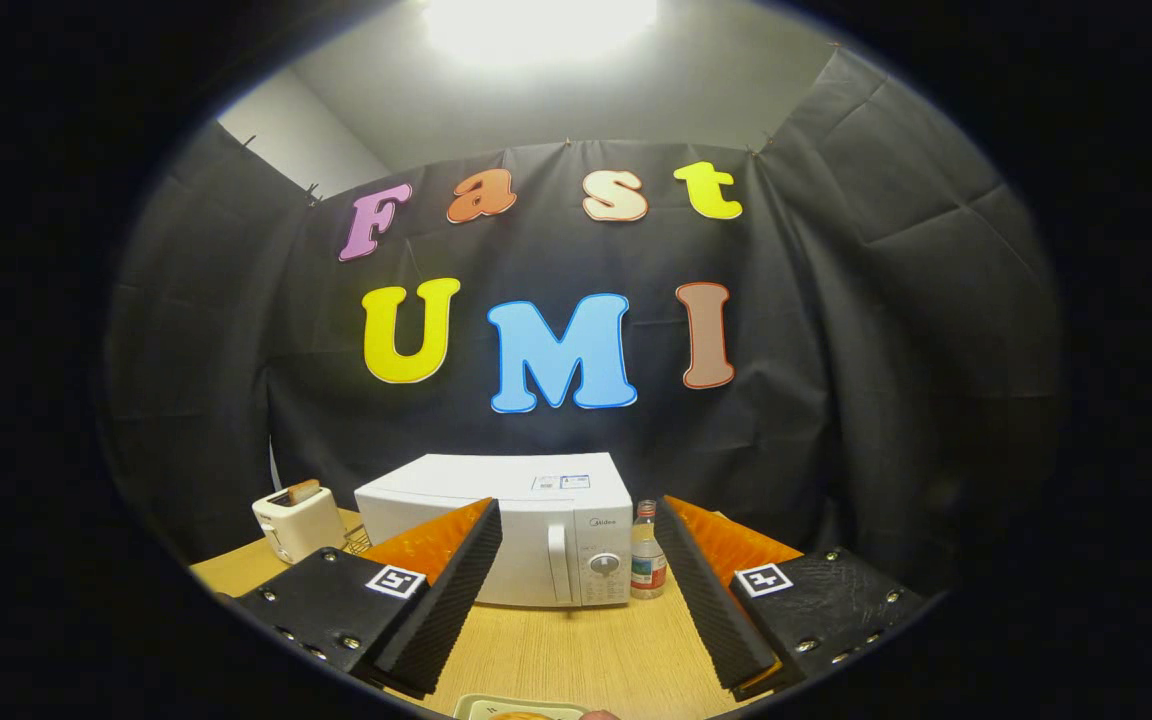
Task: Open the microwave, put the food inside, and close the microwave door.
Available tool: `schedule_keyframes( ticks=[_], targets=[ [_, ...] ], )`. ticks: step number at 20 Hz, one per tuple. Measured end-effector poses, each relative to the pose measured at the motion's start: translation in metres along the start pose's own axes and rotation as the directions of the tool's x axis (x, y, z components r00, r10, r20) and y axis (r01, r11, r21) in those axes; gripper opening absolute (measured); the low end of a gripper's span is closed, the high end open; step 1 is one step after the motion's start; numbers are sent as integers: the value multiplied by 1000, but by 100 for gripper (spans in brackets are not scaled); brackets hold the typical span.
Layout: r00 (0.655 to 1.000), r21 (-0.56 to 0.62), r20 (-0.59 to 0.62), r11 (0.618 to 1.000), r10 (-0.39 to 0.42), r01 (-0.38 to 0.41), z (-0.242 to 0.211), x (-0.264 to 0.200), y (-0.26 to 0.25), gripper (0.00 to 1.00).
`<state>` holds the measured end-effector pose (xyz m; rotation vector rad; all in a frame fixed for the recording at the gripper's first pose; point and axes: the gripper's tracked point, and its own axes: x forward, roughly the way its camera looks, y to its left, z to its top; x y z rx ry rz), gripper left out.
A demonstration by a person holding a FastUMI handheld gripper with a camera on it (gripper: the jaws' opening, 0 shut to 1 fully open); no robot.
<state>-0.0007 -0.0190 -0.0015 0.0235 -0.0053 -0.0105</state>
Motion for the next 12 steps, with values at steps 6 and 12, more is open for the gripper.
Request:
schedule_keyframes(
  ticks=[6,12],
  targets=[
    [1000,9,-1,1000,6,-6,-1,3,-2,97],
    [1000,9,-3,1000,17,-17,-4,10,0,97]
  ],
)
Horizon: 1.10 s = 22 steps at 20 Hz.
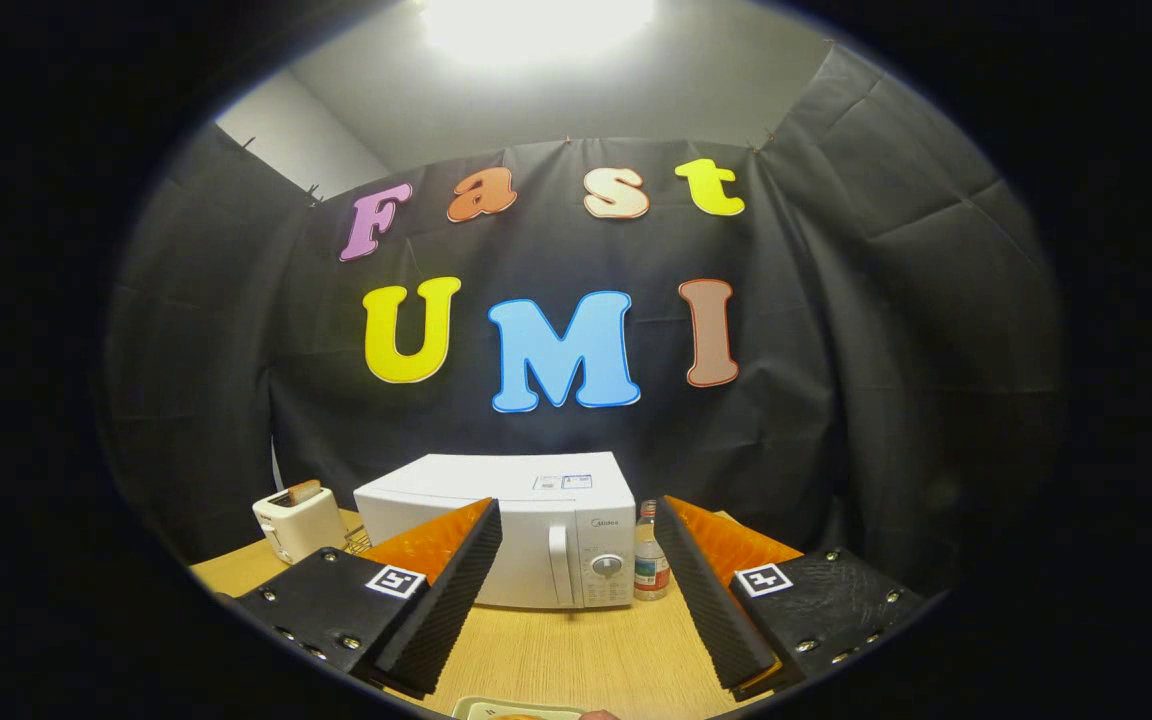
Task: Open the microwave, put the food inside, and close the microwave door.
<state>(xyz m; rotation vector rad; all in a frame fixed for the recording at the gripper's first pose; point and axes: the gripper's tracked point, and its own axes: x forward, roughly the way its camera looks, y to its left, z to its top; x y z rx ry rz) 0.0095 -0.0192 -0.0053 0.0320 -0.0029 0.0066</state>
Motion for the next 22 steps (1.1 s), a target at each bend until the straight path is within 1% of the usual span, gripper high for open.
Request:
schedule_keyframes(
  ticks=[8,15,22],
  targets=[
    [999,2,-27,999,37,-37,-20,38,12,97],
    [994,-10,-82,997,73,-74,-57,83,24,97],
    [984,-12,-156,995,92,-95,-103,130,24,97]
  ],
)
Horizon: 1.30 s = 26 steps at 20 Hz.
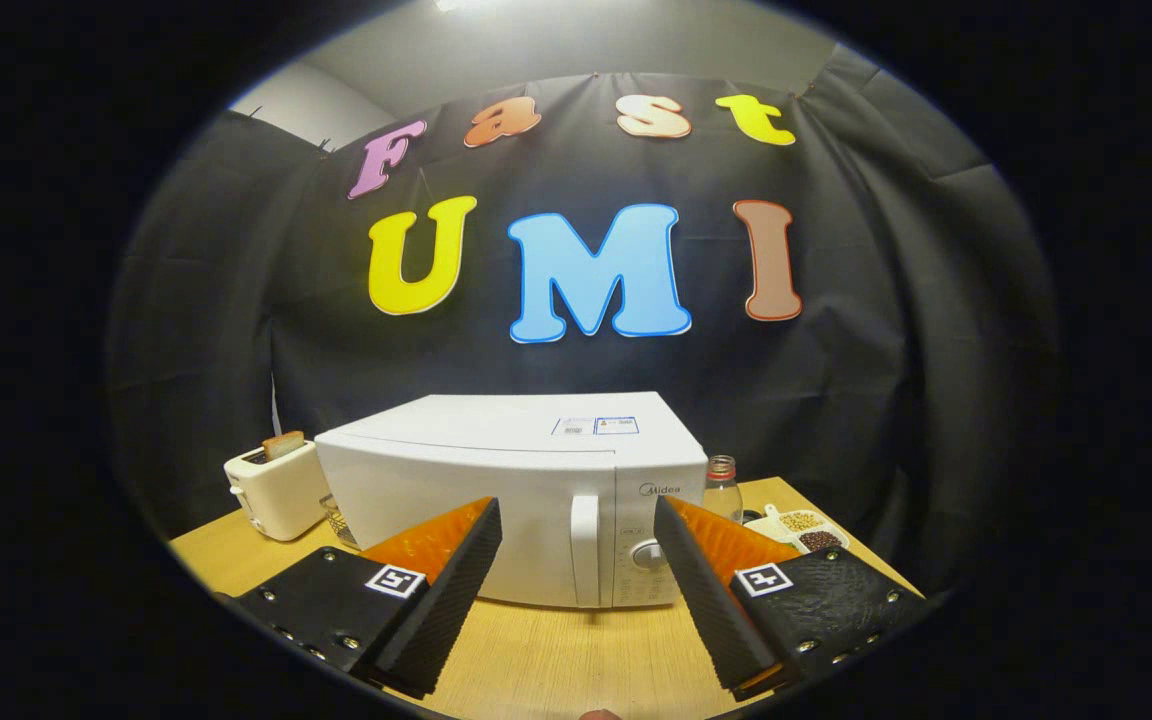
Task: Open the microwave, put the food inside, and close the microwave door.
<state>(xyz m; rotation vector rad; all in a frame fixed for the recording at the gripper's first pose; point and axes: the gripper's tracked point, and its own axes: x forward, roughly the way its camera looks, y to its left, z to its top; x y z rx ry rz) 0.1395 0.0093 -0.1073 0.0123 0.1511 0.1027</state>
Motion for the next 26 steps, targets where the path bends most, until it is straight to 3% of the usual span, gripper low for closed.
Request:
schedule_keyframes(
  ticks=[13,15,17,18,19,21,22,25,26],
  targets=[
    [981,-23,-196,1000,-4,-1,-87,75,-9,96],
    [977,-19,-211,1000,-1,-3,-93,80,-8,76],
    [975,-25,-222,1000,-15,9,-98,84,-10,71],
    [974,-21,-228,1000,-12,8,-99,87,-9,64],
    [972,-18,-234,1000,-13,9,-102,88,-10,64],
    [972,-5,-235,1000,5,-7,-102,88,-5,41],
    [973,-9,-231,1000,-5,3,-102,87,-5,34],
    [972,-60,-233,998,-28,14,-101,88,-2,29],
    [972,-71,-234,997,-29,13,-101,89,-4,23]
  ],
)
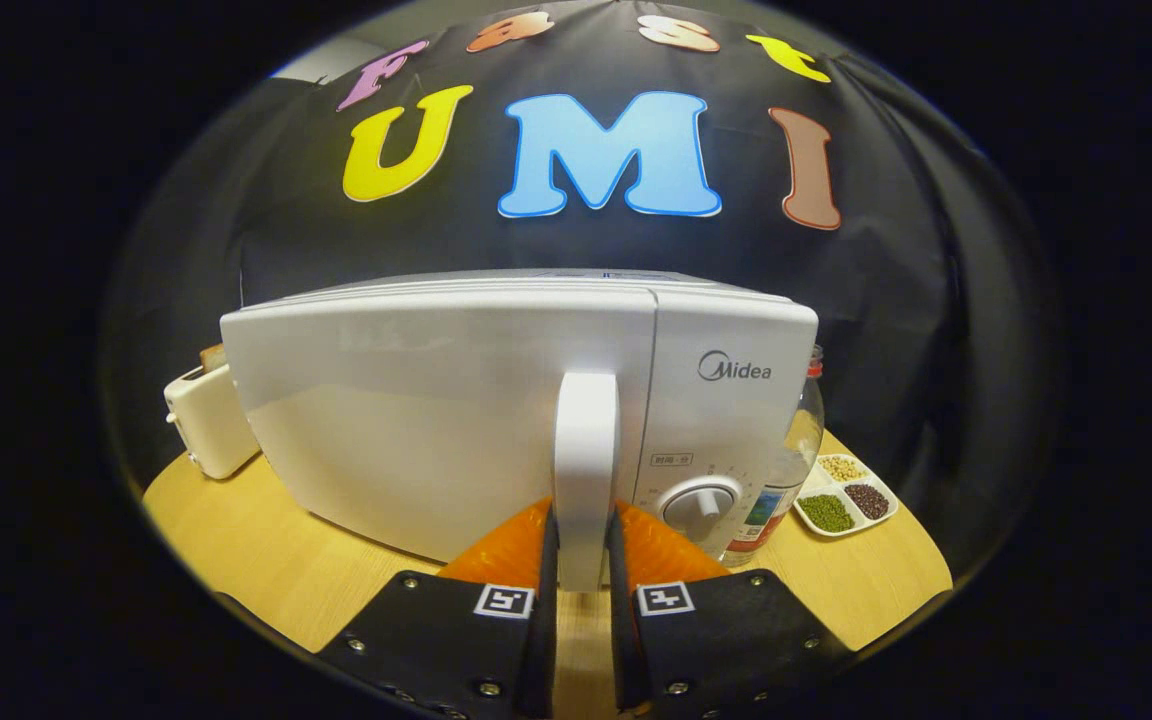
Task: Open the microwave, put the food inside, and close the microwave door.
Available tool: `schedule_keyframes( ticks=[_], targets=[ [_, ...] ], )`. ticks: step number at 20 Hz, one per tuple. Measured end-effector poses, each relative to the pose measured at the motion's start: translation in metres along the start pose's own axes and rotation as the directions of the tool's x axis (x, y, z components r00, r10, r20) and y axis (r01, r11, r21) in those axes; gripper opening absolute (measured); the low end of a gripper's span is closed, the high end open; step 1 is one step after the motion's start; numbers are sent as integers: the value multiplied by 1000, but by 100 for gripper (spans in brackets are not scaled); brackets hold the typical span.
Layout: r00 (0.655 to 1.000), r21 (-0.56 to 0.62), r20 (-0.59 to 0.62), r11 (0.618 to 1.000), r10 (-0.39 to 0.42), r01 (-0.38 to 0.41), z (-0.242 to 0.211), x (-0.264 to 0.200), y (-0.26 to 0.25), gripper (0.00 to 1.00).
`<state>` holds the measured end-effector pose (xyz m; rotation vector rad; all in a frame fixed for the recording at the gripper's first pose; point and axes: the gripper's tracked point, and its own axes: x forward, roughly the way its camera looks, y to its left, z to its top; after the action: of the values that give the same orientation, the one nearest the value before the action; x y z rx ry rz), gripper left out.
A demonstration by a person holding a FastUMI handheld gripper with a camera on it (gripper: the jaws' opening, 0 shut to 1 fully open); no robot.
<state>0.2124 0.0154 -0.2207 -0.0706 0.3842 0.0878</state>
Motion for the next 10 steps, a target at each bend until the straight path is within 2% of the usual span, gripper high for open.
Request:
schedule_keyframes(
  ticks=[2,3,10],
  targets=[
    [1000,24,-10,1000,15,-15,-2,1,-2,23],
    [1000,27,-7,999,19,-19,-1,-2,-1,12],
    [1000,-9,-3,999,31,-31,0,-2,0,12]
  ],
)
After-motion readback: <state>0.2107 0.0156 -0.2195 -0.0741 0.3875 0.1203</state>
